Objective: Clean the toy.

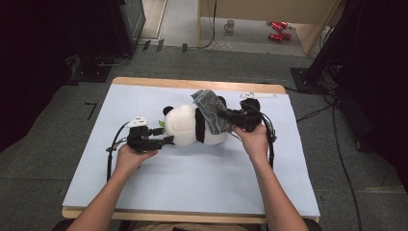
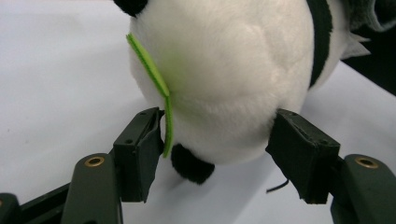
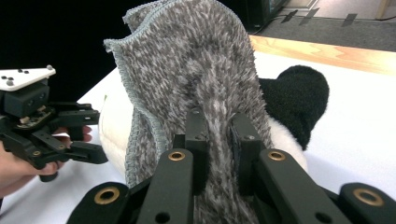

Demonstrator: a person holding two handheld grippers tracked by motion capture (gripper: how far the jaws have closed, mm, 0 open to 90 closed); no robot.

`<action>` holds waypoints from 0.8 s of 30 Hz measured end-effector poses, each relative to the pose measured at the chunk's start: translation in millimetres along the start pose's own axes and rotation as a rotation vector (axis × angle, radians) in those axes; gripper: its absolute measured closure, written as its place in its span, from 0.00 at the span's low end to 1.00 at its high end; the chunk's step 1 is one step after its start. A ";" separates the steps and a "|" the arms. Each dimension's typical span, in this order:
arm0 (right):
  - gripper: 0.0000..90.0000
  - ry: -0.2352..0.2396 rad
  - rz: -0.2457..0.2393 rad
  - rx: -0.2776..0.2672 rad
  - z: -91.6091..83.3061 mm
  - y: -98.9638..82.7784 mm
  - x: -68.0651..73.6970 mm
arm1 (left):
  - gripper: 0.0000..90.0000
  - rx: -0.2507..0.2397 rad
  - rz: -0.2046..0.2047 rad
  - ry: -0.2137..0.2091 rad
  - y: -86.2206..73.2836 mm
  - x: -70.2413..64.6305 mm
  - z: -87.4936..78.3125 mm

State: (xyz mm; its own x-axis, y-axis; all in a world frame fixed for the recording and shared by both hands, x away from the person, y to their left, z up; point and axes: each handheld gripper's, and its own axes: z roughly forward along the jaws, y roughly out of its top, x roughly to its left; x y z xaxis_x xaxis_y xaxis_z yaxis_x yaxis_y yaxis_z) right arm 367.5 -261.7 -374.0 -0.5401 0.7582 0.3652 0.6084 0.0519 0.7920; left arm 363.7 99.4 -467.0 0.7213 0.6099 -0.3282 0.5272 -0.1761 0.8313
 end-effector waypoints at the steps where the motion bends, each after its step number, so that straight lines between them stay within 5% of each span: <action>1: 0.90 -0.003 0.001 -0.002 0.2 0.4 -0.8 | 0.38 -0.016 -0.016 0.000 -0.1 1.7 2.0; 4: 0.90 -0.009 0.009 -0.008 0.5 1.2 -3.6 | 0.37 -0.045 -0.034 -0.008 -1.1 6.0 6.2; 8: 0.90 0.006 0.019 -0.008 1.2 2.1 -4.1 | 0.33 -0.021 -0.031 -0.027 -5.2 8.0 15.6; 17: 0.90 -0.002 0.003 -0.002 1.5 3.8 2.6 | 0.70 0.012 -0.059 0.000 -1.0 -1.4 15.8; 24: 0.90 0.019 -0.009 -0.038 -8.7 11.9 17.0 | 0.80 0.019 -0.116 -0.025 3.2 -4.3 11.2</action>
State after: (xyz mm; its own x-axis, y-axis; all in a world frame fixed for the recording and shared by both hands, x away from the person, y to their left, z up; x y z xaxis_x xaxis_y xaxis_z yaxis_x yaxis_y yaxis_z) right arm 360.5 -253.8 -354.1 -0.5566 0.7456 0.3665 0.5806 0.0336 0.8135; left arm 367.3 87.6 -467.9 0.6656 0.6079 -0.4329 0.6159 -0.1199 0.7787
